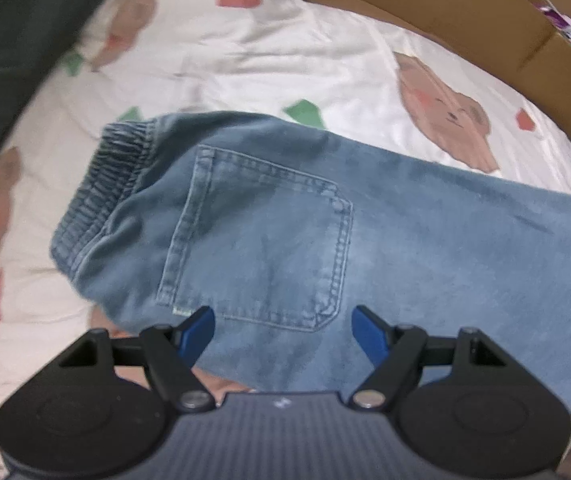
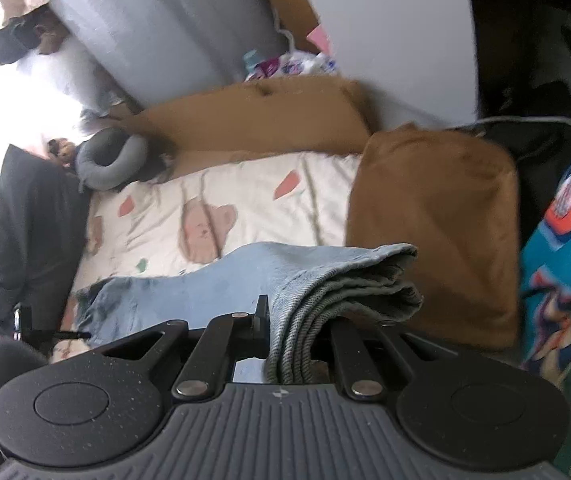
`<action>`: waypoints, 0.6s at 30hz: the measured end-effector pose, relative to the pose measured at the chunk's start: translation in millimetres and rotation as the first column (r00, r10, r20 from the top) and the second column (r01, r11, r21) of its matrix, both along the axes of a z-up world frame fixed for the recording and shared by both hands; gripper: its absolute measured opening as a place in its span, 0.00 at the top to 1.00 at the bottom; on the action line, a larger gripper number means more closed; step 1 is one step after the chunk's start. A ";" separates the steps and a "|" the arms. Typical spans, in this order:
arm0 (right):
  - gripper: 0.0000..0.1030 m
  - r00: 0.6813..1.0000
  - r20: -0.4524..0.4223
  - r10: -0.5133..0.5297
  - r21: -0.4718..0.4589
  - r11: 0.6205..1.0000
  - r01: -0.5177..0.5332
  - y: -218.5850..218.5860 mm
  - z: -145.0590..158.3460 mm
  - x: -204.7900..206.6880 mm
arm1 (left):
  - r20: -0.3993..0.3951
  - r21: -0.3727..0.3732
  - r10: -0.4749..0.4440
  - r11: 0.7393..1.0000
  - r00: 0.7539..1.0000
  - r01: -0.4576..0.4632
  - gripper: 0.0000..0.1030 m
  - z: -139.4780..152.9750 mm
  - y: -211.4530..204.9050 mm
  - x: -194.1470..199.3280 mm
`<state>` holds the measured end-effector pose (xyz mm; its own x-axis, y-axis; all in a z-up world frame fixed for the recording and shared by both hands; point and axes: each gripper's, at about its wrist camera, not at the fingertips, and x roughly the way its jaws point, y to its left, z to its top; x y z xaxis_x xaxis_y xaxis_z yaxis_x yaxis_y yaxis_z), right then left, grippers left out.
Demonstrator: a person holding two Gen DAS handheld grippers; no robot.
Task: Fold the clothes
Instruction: 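Lift the held leg end with the right tool while the left tool hovers over the back pocket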
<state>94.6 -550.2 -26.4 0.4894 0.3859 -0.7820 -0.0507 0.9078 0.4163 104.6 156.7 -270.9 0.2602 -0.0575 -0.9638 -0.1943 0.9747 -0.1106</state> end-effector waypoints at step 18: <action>0.92 0.992 -0.089 -0.088 -0.154 0.985 0.074 35.5 0.2 20.0 | 0.094 -0.348 -0.322 0.876 0.942 0.334 0.39 -55.3 -90.3 19.6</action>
<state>114.6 -514.7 -26.3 0.4349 0.2223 -0.8726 0.0587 0.9600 0.2739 124.2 66.4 -326.2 0.1974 -0.4803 -0.8546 0.1398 0.8766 -0.4604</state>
